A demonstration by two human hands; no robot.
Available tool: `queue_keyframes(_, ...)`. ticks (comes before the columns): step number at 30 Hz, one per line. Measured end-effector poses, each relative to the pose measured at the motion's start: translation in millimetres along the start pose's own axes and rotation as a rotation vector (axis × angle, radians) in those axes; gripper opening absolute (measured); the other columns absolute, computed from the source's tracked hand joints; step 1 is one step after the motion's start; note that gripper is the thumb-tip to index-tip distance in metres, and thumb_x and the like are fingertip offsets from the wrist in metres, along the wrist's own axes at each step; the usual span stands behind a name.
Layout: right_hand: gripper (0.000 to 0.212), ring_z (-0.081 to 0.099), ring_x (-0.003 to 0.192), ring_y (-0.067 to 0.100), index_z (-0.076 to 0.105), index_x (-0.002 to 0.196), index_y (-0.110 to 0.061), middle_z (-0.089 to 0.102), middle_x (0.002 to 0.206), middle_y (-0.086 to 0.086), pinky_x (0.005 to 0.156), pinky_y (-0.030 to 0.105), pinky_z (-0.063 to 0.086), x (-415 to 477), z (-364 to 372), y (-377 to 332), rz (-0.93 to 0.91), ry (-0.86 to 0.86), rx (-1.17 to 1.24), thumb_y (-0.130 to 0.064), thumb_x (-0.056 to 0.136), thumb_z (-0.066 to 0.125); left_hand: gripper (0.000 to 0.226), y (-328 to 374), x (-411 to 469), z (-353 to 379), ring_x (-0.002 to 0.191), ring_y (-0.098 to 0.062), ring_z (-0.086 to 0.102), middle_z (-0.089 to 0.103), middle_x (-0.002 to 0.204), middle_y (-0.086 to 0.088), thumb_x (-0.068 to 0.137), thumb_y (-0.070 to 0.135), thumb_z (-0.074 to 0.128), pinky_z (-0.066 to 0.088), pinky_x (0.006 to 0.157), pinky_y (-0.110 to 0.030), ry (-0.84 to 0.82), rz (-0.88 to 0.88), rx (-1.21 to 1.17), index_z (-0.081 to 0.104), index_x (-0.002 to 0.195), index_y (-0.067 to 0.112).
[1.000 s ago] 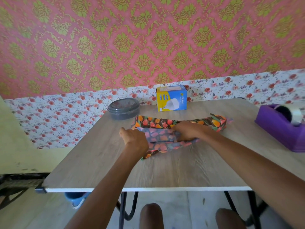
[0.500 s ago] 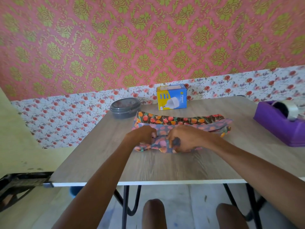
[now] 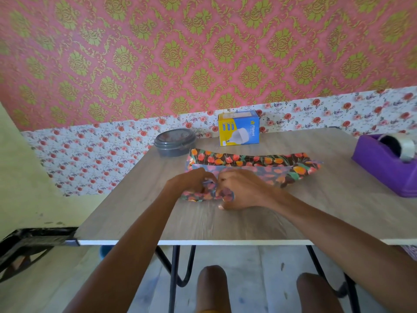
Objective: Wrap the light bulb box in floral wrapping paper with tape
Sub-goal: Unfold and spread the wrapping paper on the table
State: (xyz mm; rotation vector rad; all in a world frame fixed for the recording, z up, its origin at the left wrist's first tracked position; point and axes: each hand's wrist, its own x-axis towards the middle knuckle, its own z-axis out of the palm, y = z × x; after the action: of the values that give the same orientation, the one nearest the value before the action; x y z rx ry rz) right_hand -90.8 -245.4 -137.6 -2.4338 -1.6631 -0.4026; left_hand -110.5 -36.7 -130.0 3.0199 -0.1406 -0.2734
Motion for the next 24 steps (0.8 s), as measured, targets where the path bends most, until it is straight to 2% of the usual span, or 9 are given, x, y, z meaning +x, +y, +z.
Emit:
queue_keyframes(1,0.010,0.059,0.082,0.014,0.074,0.081,-0.027,0.057,0.082,-0.012,0.061,0.024,0.035,1.2,0.8,-4.7,-0.008,0.021,-0.026,-0.033,0.077,0.067,0.046,-3.5,-0.4,3.8,0.117,-0.029,0.053,0.055,0.133,-0.011,0.090,0.008,0.062,0.045,0.100,-0.041,0.013,0.024,-0.020,0.057,0.133,0.027)
queue_keyframes(3,0.012,0.063,0.075,0.021,0.070,0.073,-0.022,0.064,0.077,-0.002,0.059,0.026,0.032,3.6,4.6,-8.8,0.009,0.070,-0.085,-0.017,0.079,0.060,0.045,-7.0,-2.2,8.7,0.119,-0.032,0.051,0.054,0.134,-0.014,0.093,0.002,0.057,0.041,0.100,-0.036,0.032,0.053,-0.058,0.056,0.134,0.018)
queue_keyframes(5,0.018,0.062,0.076,0.022,0.070,0.075,-0.020,0.067,0.079,0.003,0.060,0.026,0.029,5.4,6.1,-9.2,0.068,0.089,-0.061,-0.011,0.083,0.056,0.048,-12.1,-1.8,11.2,0.121,-0.030,0.050,0.055,0.136,-0.012,0.091,-0.005,0.056,0.038,0.097,-0.030,0.049,0.055,-0.095,0.056,0.135,0.013)
queue_keyframes(7,0.020,0.061,0.077,0.018,0.069,0.076,-0.022,0.067,0.081,0.001,0.061,0.026,0.032,7.2,3.5,-8.1,0.072,0.057,0.014,-0.009,0.083,0.057,0.050,-14.8,-3.7,11.6,0.123,-0.028,0.047,0.052,0.138,-0.010,0.092,-0.001,0.058,0.039,0.098,-0.031,0.053,0.055,-0.108,0.053,0.139,0.016)
queue_keyframes(10,0.022,0.058,0.069,0.013,0.063,0.069,-0.025,0.065,0.072,-0.005,0.060,0.029,0.043,8.3,-4.6,-7.0,0.056,-0.077,0.120,-0.008,0.081,0.059,0.054,-18.1,-4.4,11.8,0.121,-0.026,0.046,0.046,0.138,-0.007,0.094,0.008,0.060,0.045,0.100,-0.038,0.011,0.037,-0.101,0.047,0.142,0.027)
queue_keyframes(13,0.016,0.059,0.067,0.012,0.069,0.074,-0.019,0.066,0.072,-0.006,0.063,0.032,0.049,6.3,-4.6,-6.7,0.069,-0.134,0.155,-0.010,0.084,0.060,0.057,-16.2,-3.9,15.4,0.122,-0.026,0.048,0.047,0.138,-0.004,0.091,0.011,0.063,0.047,0.100,-0.043,0.006,0.042,-0.103,0.046,0.142,0.030)
queue_keyframes(18,0.030,0.053,0.068,0.009,0.053,0.068,-0.028,0.042,0.066,-0.023,0.065,0.039,0.049,-4.8,-3.9,-8.2,0.067,-0.197,0.149,-0.007,0.087,0.060,0.059,-14.9,0.9,27.0,0.130,-0.028,0.041,0.036,0.150,-0.005,0.093,0.012,0.059,0.041,0.105,-0.044,0.022,-0.018,-0.061,0.040,0.145,0.029)
queue_keyframes(22,0.017,0.059,0.073,0.020,0.058,0.071,-0.022,0.051,0.071,-0.011,0.062,0.044,0.051,-10.9,-2.5,-5.7,0.044,-0.128,0.035,-0.008,0.081,0.059,0.066,-12.5,1.3,31.8,0.138,-0.028,0.035,0.030,0.155,-0.004,0.092,0.017,0.064,0.036,0.111,-0.045,0.018,-0.034,-0.076,0.032,0.149,0.027)
queue_keyframes(24,0.007,0.059,0.076,0.019,0.059,0.076,-0.022,0.060,0.079,-0.006,0.063,0.044,0.052,-12.1,-1.3,-8.4,0.025,-0.110,0.000,-0.020,0.083,0.061,0.068,-9.1,-1.0,34.7,0.139,-0.028,0.034,0.031,0.155,-0.007,0.092,0.017,0.066,0.033,0.113,-0.043,0.046,0.000,-0.073,0.032,0.150,0.021)
